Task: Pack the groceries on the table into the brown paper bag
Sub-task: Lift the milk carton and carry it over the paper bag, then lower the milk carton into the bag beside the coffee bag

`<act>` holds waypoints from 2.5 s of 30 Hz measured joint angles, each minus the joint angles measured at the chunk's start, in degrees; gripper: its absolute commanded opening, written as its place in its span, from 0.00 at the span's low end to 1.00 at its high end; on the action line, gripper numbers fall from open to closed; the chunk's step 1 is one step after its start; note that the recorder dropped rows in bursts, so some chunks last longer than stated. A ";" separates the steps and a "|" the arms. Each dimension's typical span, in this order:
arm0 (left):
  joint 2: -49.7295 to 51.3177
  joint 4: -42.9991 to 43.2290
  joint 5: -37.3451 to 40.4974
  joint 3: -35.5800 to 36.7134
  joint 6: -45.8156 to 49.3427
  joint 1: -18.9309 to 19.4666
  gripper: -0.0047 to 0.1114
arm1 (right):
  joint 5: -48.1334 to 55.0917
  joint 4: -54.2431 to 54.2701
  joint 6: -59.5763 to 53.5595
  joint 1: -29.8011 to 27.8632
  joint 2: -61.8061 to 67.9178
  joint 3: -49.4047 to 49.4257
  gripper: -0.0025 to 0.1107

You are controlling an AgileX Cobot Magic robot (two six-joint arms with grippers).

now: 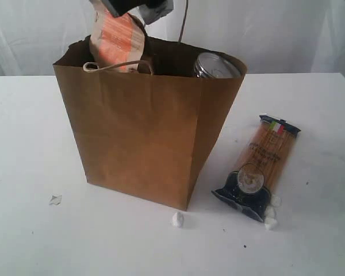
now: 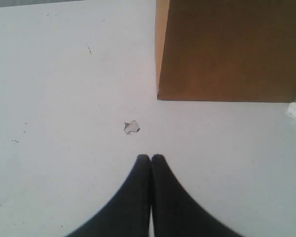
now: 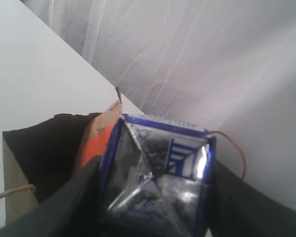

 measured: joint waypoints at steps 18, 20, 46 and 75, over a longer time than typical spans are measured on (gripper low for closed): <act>0.00 0.00 0.00 0.00 0.00 0.00 0.05 | -0.96 0.80 0.00 -0.55 1.32 0.00 0.02; 0.00 0.00 0.00 0.00 0.00 0.00 0.05 | -0.93 0.80 0.00 -0.55 1.42 0.00 0.02; 0.00 0.00 0.00 0.00 0.00 0.00 0.05 | 6.77 0.42 0.00 -2.75 3.48 0.00 0.02; 0.00 0.00 0.00 0.00 0.00 0.00 0.05 | 7.64 15.20 0.00 -3.91 3.48 3.83 0.02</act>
